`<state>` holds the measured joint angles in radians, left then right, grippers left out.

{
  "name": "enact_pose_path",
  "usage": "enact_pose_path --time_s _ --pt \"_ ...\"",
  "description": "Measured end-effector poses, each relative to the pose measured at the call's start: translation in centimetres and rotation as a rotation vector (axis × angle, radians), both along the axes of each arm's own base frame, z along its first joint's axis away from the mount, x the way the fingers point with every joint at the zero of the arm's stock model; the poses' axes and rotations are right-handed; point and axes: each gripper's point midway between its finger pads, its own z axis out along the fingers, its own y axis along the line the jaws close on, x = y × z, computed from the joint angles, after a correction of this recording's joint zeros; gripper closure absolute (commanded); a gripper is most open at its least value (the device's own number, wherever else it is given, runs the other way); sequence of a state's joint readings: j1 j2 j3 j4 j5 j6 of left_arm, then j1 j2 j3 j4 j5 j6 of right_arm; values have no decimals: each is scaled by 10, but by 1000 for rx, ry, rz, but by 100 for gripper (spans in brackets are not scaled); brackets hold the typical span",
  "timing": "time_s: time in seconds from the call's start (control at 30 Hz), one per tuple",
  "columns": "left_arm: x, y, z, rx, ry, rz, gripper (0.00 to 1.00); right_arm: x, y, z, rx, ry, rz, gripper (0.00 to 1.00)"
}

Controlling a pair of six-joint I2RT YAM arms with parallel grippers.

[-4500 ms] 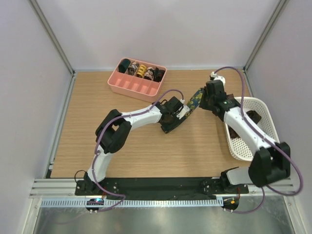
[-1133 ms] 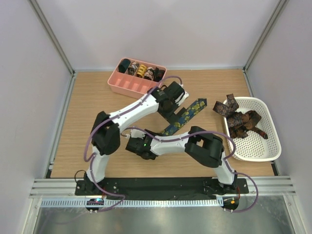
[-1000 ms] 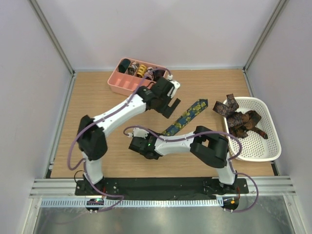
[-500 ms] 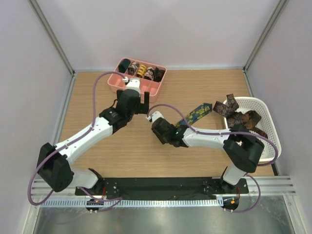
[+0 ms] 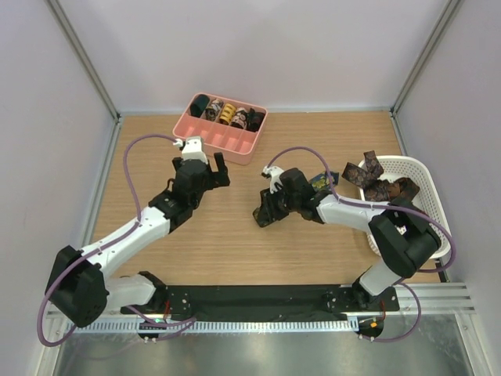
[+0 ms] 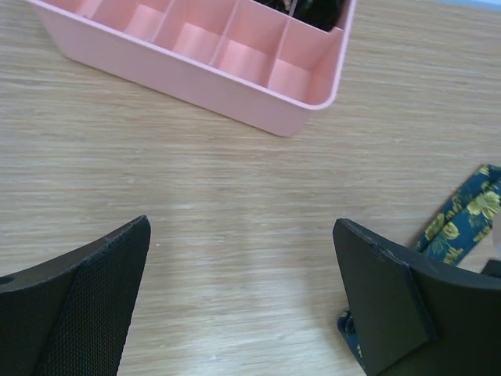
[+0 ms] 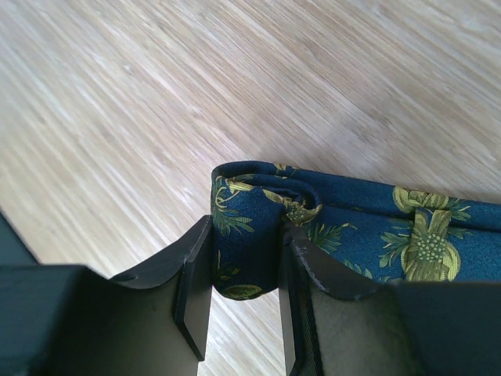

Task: Roll the ties
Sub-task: Roll the tie

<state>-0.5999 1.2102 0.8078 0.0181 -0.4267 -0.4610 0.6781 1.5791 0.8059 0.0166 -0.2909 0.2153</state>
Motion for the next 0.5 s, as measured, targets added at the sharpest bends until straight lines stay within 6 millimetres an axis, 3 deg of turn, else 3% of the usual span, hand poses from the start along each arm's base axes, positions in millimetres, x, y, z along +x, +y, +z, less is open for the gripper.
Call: enact_pose_path --time_s 0.3,0.5 --pt "-19 -36 -27 -10 -15 -251 0 -1 -5 -3 200 150 19 96" --pt "-42 -87 -41 96 -63 -507 0 0 -9 -4 283 206 21 97"
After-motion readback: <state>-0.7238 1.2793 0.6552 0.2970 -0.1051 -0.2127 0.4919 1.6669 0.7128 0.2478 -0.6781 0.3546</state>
